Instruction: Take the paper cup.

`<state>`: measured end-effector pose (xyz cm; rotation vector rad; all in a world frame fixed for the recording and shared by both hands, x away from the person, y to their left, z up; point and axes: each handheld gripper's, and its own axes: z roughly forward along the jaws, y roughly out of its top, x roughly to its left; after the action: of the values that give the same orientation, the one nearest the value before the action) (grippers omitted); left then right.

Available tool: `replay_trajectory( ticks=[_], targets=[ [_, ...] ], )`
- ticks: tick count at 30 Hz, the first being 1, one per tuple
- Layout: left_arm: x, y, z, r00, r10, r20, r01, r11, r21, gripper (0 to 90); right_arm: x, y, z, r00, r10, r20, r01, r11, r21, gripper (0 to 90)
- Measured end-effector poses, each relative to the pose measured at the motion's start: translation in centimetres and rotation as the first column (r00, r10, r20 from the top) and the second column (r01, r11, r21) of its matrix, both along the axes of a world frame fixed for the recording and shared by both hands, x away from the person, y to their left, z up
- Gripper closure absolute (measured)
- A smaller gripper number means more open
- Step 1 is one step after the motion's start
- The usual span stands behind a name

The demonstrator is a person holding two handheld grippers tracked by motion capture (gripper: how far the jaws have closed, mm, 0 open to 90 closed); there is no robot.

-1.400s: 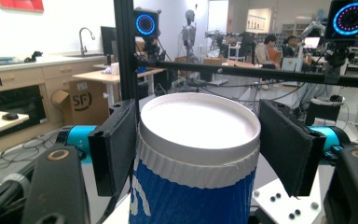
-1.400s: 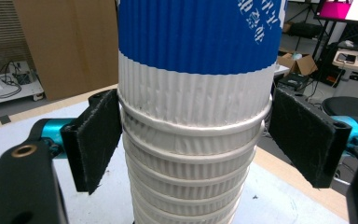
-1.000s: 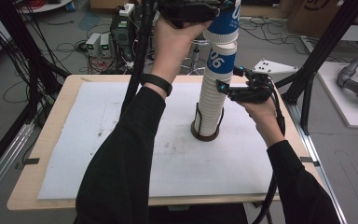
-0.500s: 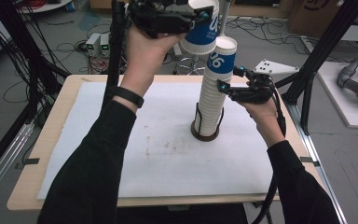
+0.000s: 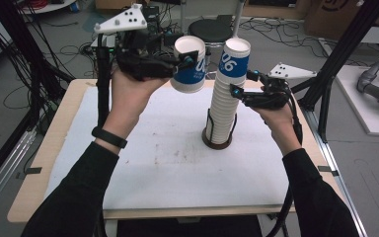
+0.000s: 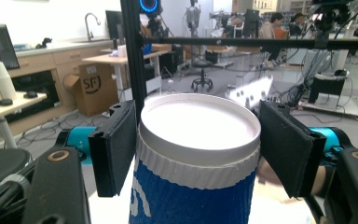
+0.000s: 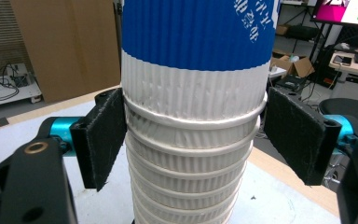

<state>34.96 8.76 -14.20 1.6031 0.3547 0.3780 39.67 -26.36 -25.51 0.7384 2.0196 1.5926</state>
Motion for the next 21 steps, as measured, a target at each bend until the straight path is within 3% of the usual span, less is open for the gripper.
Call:
replay_trajectory(
  ticks=[21],
  targets=[
    [-2.4,2.6,-8.1,0.997,-0.015,-0.076,0.015,0.9999,0.002,30.3,0.0,0.0,0.0,1.0,-0.004,0.003,0.004,1.0,-0.003,23.5]
  ],
)
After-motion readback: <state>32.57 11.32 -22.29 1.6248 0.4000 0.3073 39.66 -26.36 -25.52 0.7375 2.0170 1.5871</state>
